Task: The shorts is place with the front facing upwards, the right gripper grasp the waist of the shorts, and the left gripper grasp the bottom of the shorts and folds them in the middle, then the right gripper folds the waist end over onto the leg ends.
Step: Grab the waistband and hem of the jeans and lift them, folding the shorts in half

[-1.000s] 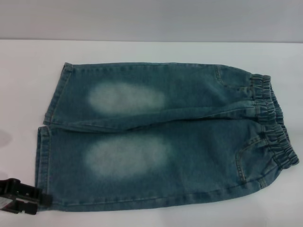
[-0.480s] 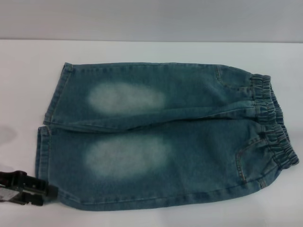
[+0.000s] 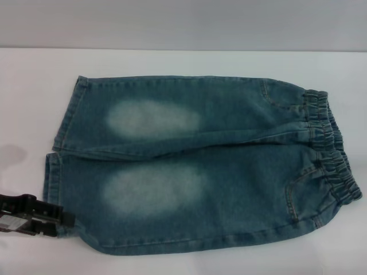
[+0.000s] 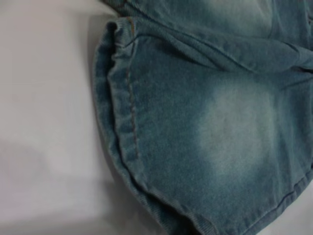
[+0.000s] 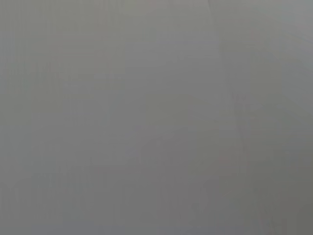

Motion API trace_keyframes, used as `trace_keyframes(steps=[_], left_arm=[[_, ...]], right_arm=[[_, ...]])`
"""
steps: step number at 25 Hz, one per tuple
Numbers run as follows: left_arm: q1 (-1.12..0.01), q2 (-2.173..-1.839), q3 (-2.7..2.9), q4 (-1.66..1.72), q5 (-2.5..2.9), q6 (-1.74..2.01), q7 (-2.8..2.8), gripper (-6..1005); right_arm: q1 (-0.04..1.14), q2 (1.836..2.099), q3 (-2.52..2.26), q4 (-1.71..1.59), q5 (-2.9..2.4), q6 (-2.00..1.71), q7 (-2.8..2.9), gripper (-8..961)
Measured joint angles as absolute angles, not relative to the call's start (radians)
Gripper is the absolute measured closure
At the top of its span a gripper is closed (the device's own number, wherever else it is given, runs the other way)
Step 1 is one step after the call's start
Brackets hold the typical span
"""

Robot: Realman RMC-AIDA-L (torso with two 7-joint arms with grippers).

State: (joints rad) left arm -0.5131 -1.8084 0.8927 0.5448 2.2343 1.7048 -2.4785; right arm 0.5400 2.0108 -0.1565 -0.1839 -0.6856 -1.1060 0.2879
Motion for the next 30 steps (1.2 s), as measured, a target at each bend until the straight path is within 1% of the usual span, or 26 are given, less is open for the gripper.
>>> trace_keyframes(steps=[22,30], left_arm=[[-0.552,-1.8,0.887,0.553,2.233,1.712,-2.483,371],[-0.542,-1.804,0.895,0.547,2.235,1.712,-2.482,372]], right_arm=[[0.551,2.003,-0.166,-0.164,-0.686,-1.106,0.285,515],[0.544,2.003,-0.169,-0.164,-0.686,-1.106,0.288,516]])
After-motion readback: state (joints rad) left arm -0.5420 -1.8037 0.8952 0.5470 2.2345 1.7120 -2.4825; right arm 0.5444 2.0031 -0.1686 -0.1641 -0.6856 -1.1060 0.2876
